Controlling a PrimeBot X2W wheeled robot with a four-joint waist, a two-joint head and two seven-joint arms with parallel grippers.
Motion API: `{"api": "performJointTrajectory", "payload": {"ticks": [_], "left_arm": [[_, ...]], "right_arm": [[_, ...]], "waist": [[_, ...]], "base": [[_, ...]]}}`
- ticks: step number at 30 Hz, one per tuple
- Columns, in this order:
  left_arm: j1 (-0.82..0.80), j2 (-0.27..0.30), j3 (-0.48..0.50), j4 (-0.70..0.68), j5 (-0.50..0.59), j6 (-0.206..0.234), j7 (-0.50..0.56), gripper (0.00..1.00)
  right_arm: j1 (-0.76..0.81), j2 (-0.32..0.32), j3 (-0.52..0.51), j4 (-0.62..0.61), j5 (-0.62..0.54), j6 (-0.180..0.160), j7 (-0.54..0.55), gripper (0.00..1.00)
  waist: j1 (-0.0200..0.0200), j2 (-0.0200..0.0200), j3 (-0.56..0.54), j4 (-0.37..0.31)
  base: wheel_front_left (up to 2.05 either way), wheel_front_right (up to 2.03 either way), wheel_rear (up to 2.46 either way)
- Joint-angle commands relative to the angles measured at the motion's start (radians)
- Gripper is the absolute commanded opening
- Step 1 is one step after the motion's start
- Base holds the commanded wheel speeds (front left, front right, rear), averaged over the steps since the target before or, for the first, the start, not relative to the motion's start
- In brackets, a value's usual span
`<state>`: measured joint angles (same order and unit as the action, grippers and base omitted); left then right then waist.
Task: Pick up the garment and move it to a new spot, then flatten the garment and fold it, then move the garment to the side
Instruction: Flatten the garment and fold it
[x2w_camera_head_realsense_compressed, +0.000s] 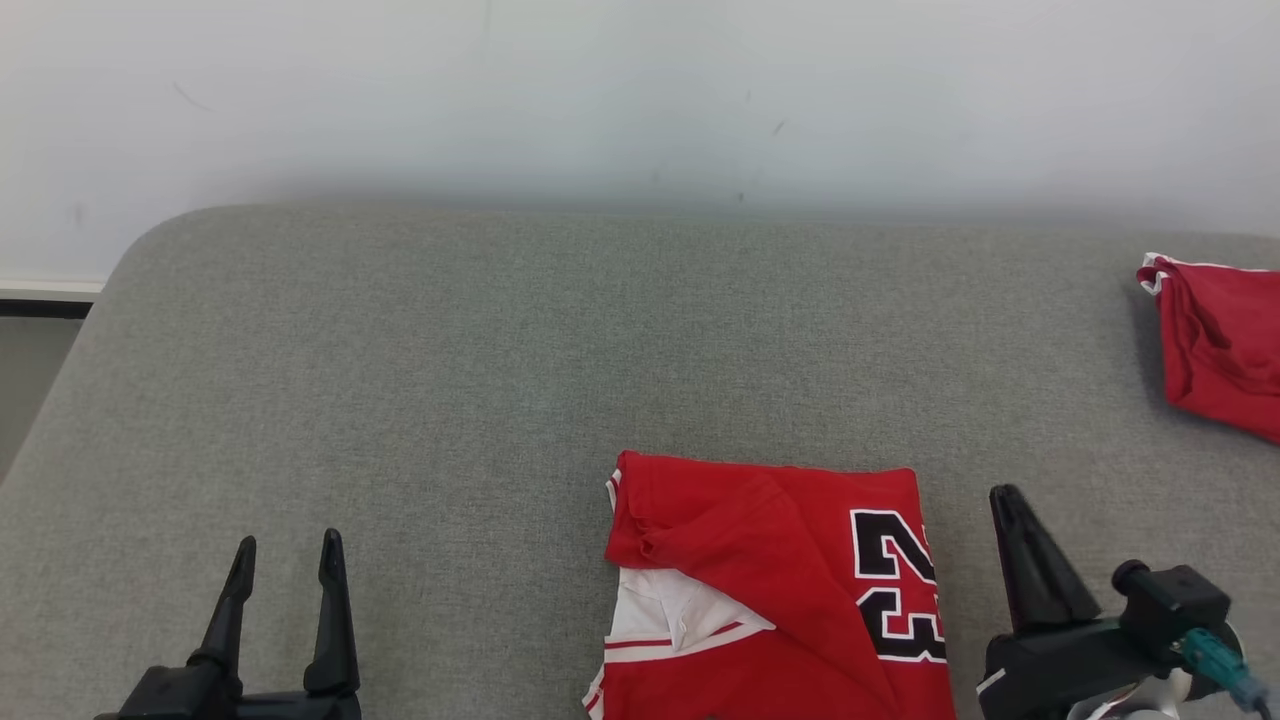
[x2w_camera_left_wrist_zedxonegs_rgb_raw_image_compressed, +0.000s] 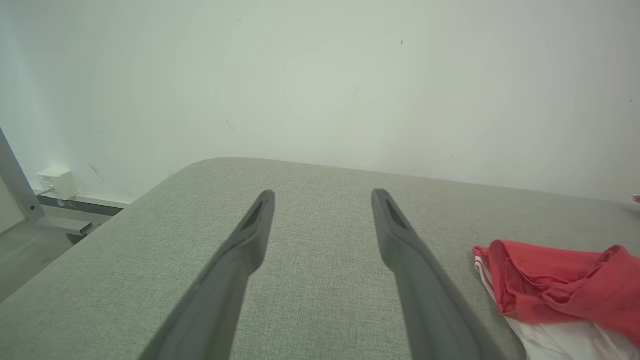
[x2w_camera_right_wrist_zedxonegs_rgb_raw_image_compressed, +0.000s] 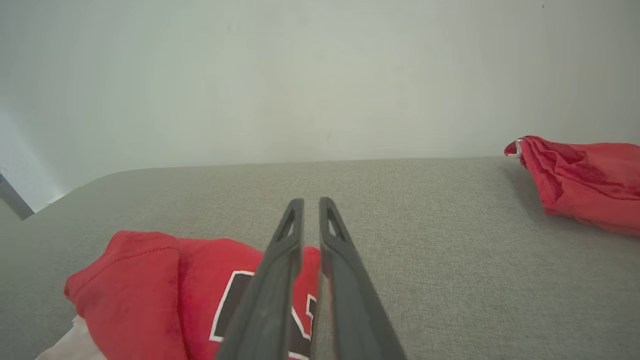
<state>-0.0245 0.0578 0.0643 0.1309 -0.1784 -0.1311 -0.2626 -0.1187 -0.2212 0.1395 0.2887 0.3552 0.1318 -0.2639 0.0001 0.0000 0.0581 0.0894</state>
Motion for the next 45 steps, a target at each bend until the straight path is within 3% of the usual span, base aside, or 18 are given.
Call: {"api": "performJointTrajectory", "payload": {"ticks": [1, 11, 18, 45], "left_arm": [[0.004, 0.006, 0.000, -0.002, 0.004, 0.001, -0.003, 1.00], [-0.010, 0.004, -0.012, -0.001, 0.004, 0.001, -0.003, 1.00], [-0.017, 0.007, -0.015, 0.004, 0.001, 0.001, -0.003, 1.00], [-0.029, 0.007, -0.028, 0.017, -0.004, 0.001, -0.003, 1.00]], "right_arm": [[-0.007, -0.013, 0.020, 0.013, -0.011, -0.003, 0.000, 0.00], [-0.086, -0.077, 0.194, 0.213, 0.004, -0.003, 0.000, 0.00], [-0.127, -0.080, 0.285, 0.300, 0.042, -0.003, 0.000, 0.00], [-0.129, 0.103, 0.577, 0.281, 0.171, -0.003, 0.000, 0.00]], "waist": [[-0.0001, 0.0000, 0.001, 0.002], [-0.0001, 0.0000, 0.009, 0.035], [-0.0001, 0.0000, 0.014, 0.057], [-0.0001, 0.0000, 0.018, 0.104]], "base": [[0.00, 0.00, 0.00], [0.00, 0.00, 0.00], [0.00, 0.00, 0.00], [0.00, 0.00, 0.00]]}}
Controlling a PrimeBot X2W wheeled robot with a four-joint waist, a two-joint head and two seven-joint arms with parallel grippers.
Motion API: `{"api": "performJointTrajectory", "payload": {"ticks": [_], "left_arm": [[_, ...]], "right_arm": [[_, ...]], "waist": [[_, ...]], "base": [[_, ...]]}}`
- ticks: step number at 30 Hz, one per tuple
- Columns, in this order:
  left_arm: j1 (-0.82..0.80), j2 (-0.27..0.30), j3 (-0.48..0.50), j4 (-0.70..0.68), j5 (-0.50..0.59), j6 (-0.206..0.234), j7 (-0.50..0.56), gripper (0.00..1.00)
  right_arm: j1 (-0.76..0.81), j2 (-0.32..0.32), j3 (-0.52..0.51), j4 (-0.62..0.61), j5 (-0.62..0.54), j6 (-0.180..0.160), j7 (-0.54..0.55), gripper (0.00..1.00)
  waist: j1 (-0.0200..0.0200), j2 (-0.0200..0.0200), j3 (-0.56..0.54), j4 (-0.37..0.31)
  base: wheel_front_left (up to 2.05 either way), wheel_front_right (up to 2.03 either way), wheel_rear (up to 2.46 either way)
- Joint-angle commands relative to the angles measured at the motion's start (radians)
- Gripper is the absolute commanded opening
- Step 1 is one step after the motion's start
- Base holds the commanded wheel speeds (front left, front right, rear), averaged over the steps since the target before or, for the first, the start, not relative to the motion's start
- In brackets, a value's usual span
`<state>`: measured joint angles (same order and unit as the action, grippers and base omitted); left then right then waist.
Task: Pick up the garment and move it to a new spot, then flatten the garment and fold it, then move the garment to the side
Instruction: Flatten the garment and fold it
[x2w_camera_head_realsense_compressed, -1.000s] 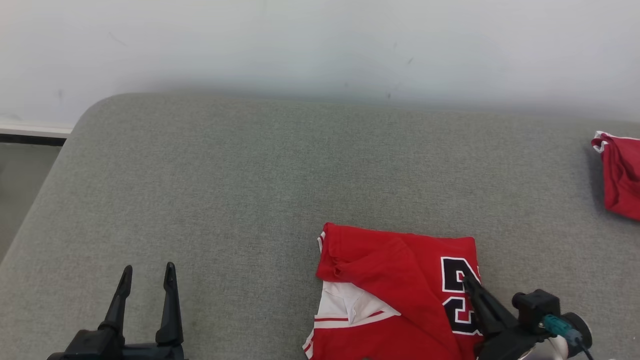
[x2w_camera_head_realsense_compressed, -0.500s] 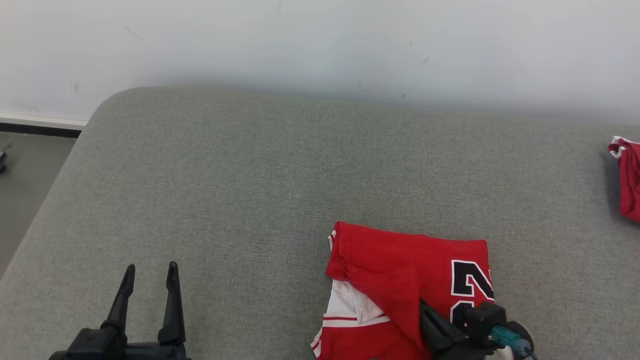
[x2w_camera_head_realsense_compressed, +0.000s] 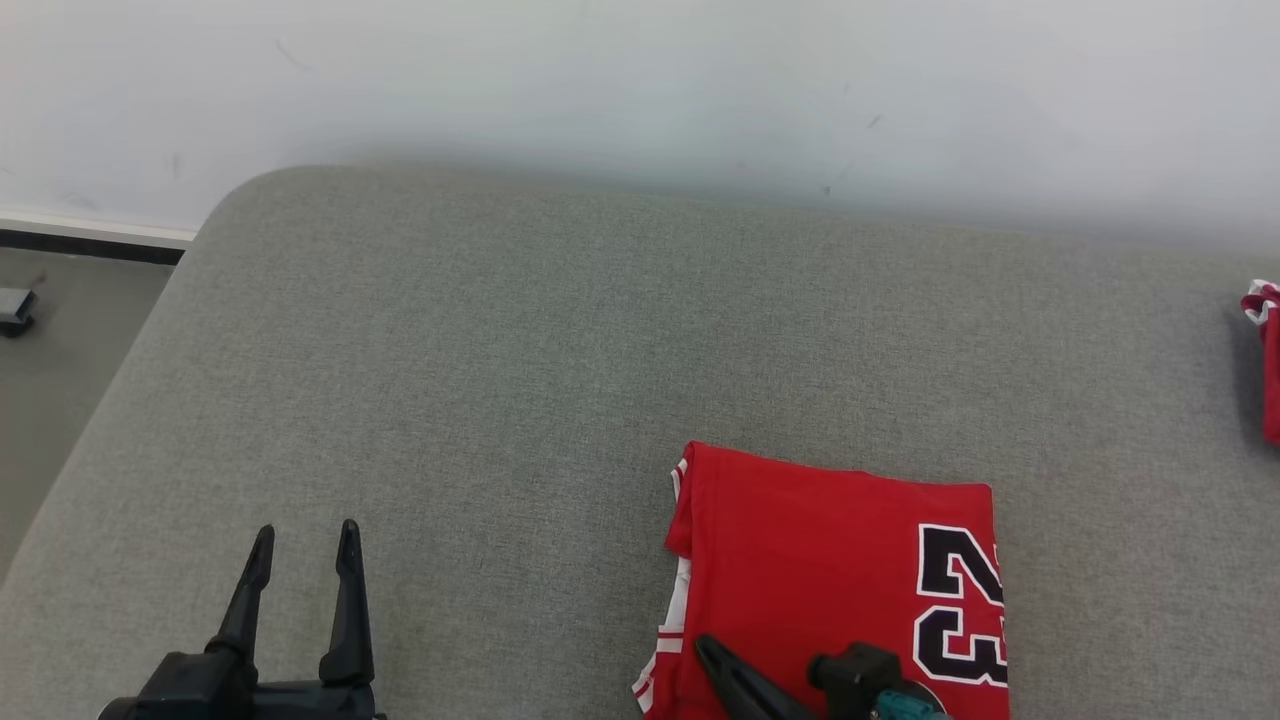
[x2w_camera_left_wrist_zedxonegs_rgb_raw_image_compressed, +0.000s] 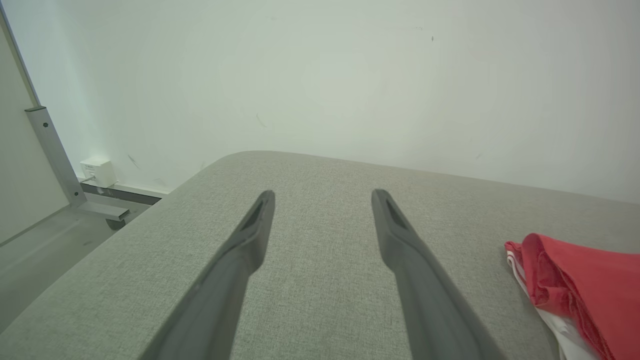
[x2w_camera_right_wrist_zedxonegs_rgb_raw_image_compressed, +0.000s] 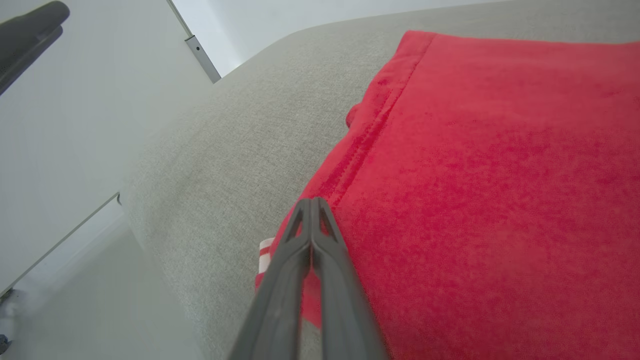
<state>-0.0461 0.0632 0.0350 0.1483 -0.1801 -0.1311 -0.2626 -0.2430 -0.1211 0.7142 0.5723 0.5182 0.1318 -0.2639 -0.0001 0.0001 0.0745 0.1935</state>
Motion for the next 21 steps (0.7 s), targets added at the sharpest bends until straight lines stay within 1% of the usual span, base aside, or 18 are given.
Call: {"api": "performJointTrajectory", "payload": {"ticks": [1, 4, 5, 10, 11, 16, 21], "left_arm": [[-0.007, 0.002, 0.003, -0.001, -0.002, 0.001, -0.003, 1.00], [-0.005, 0.003, 0.007, -0.001, -0.003, 0.001, -0.003, 1.00], [-0.003, 0.003, 0.010, -0.002, -0.002, 0.001, -0.003, 1.00], [0.005, 0.003, 0.012, -0.007, 0.003, 0.001, -0.003, 1.00], [0.005, 0.003, 0.012, -0.007, 0.003, 0.001, -0.003, 1.00], [0.011, 0.004, 0.011, -0.010, 0.005, 0.001, -0.003, 1.00], [0.023, 0.003, 0.008, -0.013, 0.011, 0.001, -0.003, 1.00]], "right_arm": [[-0.010, 0.010, -0.002, -0.011, 0.011, -0.003, 0.000, 0.00], [-0.018, 0.018, -0.036, -0.035, 0.001, -0.003, 0.000, 0.00], [-0.020, 0.012, -0.078, -0.062, -0.012, -0.003, 0.000, 0.00], [0.005, -0.004, -0.218, -0.140, -0.063, -0.003, 0.000, 0.00], [0.005, -0.004, -0.218, -0.140, -0.063, -0.003, 0.000, 0.00], [0.045, -0.015, -0.369, -0.216, -0.114, -0.003, 0.000, 0.00], [0.103, -0.018, -0.482, -0.283, -0.157, -0.003, 0.000, 0.00]], "waist": [[0.0001, -0.0001, 0.002, -0.001], [0.0001, -0.0001, 0.002, -0.009], [0.0001, -0.0001, -0.002, -0.019], [0.0001, -0.0001, -0.014, -0.050], [0.0001, -0.0001, -0.014, -0.050], [0.0001, -0.0001, -0.027, -0.086], [0.0001, -0.0001, -0.037, -0.124]], "base": [[0.00, 0.00, 0.00], [0.00, 0.00, 0.00], [0.00, 0.00, 0.00], [0.00, 0.00, 0.00], [0.00, 0.00, 0.00], [0.00, 0.00, 0.00], [0.00, 0.00, 0.00]]}}
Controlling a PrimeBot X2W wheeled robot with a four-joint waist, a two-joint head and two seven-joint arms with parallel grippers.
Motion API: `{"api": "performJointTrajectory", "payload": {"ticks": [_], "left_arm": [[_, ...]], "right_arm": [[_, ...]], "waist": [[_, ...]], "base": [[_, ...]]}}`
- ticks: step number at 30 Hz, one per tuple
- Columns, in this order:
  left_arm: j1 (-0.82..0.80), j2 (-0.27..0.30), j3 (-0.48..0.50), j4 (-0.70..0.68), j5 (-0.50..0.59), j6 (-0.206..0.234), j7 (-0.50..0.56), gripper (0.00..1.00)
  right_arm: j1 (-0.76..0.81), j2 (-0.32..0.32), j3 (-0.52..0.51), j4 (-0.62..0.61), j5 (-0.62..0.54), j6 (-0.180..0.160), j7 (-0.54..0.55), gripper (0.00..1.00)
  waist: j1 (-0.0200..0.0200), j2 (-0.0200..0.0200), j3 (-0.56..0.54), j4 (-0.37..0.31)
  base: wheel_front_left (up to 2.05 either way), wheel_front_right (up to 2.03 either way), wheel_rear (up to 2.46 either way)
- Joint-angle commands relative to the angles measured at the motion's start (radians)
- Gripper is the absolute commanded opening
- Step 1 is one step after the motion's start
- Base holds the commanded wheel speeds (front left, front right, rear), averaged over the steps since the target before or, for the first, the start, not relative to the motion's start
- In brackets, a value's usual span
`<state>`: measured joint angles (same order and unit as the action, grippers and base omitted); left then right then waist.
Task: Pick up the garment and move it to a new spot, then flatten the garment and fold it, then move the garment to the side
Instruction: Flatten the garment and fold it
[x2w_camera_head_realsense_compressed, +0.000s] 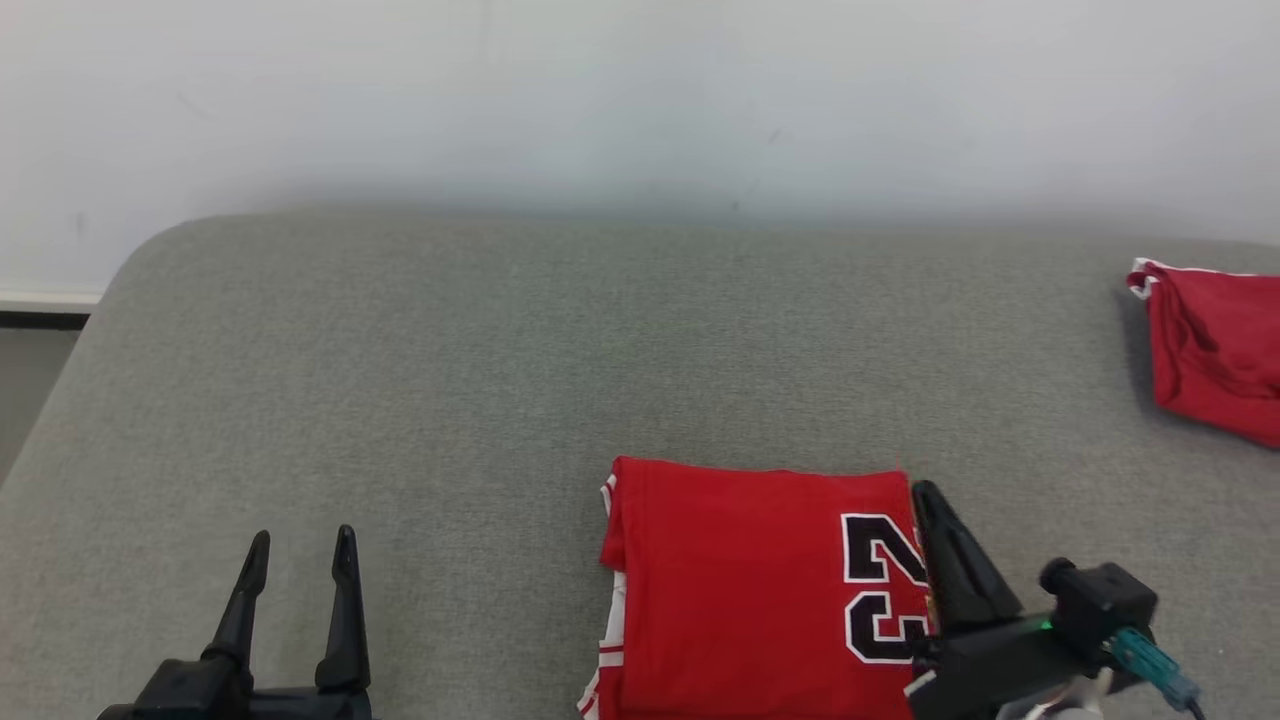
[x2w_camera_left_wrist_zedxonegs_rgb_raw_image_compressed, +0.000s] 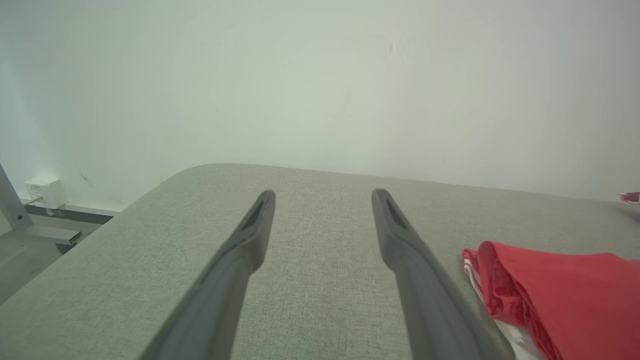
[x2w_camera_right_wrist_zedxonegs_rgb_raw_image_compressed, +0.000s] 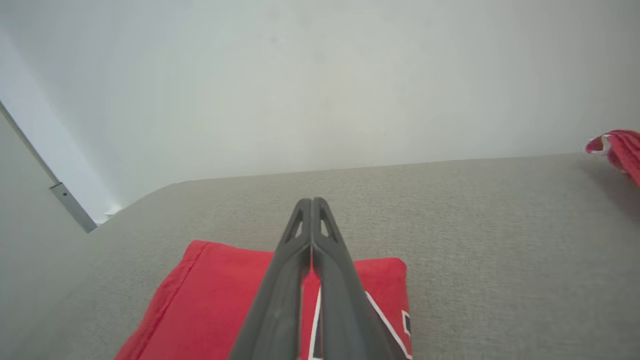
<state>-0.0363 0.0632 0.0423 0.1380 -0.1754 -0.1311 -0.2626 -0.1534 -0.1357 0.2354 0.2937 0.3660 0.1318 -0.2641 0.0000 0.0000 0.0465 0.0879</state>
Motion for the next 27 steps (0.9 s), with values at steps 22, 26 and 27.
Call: {"api": "performJointTrajectory", "payload": {"ticks": [22, 26, 27], "left_arm": [[0.065, 0.029, -0.007, -0.026, 0.010, 0.001, -0.003, 1.00], [0.082, 0.049, -0.014, -0.032, -0.008, 0.001, -0.003, 1.00], [0.088, 0.049, -0.015, -0.037, -0.008, 0.001, -0.003, 1.00]], "right_arm": [[0.209, 0.036, -0.172, -0.144, -0.114, -0.003, 0.000, 1.00], [0.218, 0.044, -0.181, -0.150, -0.125, -0.003, 0.000, 1.00], [0.220, 0.045, -0.185, -0.151, -0.126, -0.003, 0.000, 1.00]], "waist": [[0.0000, 0.0000, -0.050, -0.083], [0.0000, 0.0000, -0.057, -0.076], [0.0000, 0.0000, -0.060, -0.073]], "base": [[0.00, 0.00, 0.00], [0.00, 0.00, 0.00], [0.00, 0.00, 0.00]]}}
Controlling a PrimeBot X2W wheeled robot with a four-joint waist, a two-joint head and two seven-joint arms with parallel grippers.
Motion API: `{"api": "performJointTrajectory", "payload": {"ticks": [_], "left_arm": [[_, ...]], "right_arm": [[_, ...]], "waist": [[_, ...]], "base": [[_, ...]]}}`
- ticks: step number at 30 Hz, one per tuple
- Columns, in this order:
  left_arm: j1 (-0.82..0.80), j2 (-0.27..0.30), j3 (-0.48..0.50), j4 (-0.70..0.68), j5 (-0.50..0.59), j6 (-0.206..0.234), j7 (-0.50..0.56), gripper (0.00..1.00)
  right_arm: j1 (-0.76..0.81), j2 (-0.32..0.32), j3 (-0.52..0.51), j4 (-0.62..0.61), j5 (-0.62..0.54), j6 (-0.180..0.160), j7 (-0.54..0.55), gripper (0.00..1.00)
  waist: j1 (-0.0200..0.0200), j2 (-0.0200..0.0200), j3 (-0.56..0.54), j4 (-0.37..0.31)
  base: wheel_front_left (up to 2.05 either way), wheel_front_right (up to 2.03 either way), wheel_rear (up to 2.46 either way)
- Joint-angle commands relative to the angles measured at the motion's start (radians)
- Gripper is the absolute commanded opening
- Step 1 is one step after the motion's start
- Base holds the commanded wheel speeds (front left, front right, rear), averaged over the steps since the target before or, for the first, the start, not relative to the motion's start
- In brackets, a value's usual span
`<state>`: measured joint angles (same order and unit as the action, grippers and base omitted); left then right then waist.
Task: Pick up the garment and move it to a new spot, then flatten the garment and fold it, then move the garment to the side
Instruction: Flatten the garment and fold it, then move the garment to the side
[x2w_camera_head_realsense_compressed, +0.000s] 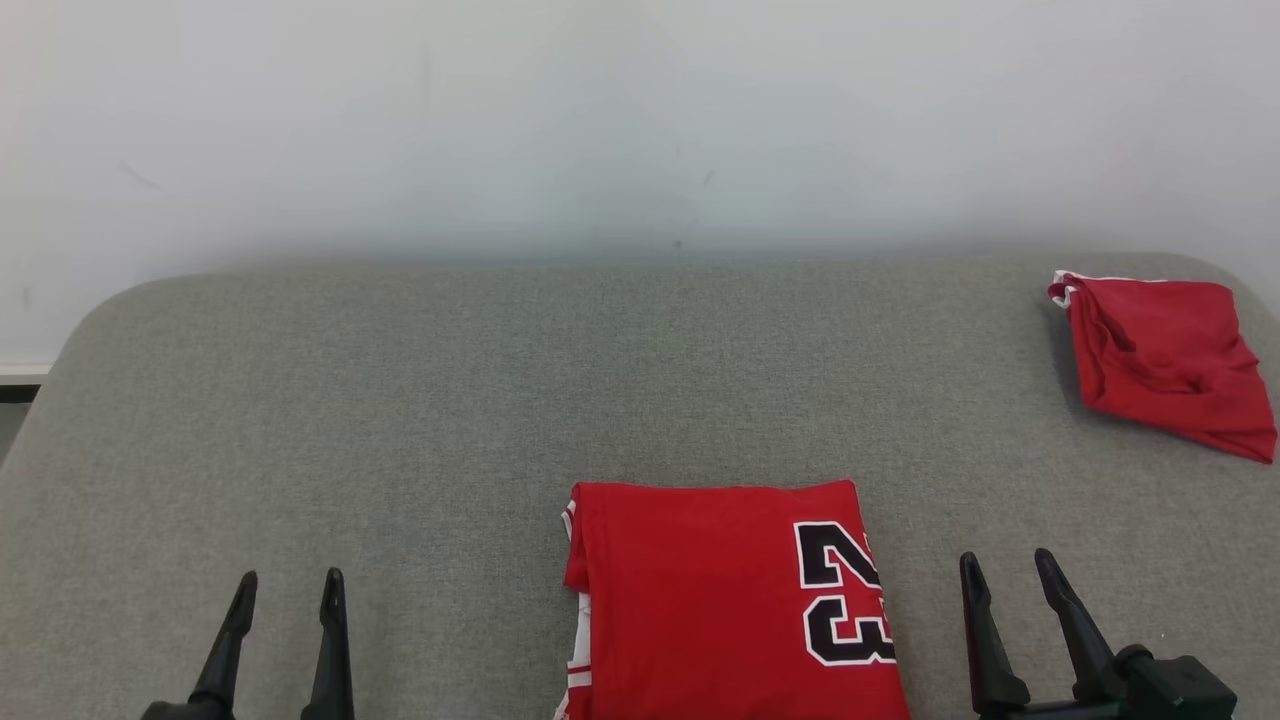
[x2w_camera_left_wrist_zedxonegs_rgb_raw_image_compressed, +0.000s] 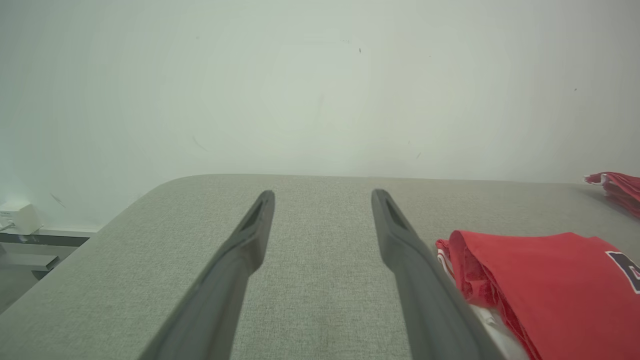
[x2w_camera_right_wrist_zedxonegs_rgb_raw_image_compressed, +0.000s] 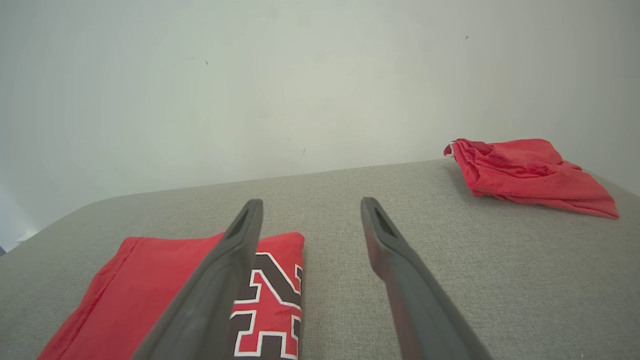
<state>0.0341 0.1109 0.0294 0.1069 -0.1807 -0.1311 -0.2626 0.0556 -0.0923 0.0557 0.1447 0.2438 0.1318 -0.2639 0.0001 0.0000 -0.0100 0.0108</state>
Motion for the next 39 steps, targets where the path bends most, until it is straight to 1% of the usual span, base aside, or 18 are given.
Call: {"api": "performJointTrajectory", "payload": {"ticks": [1, 11, 32, 35, 39], "left_arm": [[0.023, 0.003, -0.003, -0.011, -0.003, 0.001, -0.003, 1.00], [0.051, 0.010, -0.004, -0.029, 0.006, 0.001, -0.003, 1.00], [0.060, 0.016, -0.006, -0.022, 0.000, 0.016, -0.003, 1.00], [0.059, 0.017, -0.006, -0.022, -0.001, 0.020, -0.003, 1.00], [0.049, 0.016, -0.010, -0.020, -0.003, 0.022, -0.003, 1.00]], "right_arm": [[0.012, 0.004, -0.009, -0.003, -0.006, -0.003, 0.000, 1.00], [0.019, 0.017, -0.032, 0.005, -0.023, -0.003, 0.000, 1.00], [0.019, 0.031, -0.041, -0.002, -0.049, -0.003, 0.014, 1.00], [0.002, 0.032, -0.033, 0.003, -0.040, -0.003, 0.022, 1.00], [-0.061, 0.017, -0.007, 0.022, -0.038, -0.003, 0.044, 1.00]], "waist": [[-0.0001, 0.0000, -0.005, 0.006], [-0.0001, 0.0000, -0.011, 0.022], [-0.0001, 0.0000, -0.022, 0.021], [-0.0001, 0.0000, -0.021, 0.019], [-0.0001, 0.0000, -0.016, 0.020]], "base": [[0.00, 0.00, 0.00], [0.00, 0.00, 0.00], [0.00, 0.00, 0.00], [0.00, 0.00, 0.00], [0.00, 0.00, 0.00]]}}
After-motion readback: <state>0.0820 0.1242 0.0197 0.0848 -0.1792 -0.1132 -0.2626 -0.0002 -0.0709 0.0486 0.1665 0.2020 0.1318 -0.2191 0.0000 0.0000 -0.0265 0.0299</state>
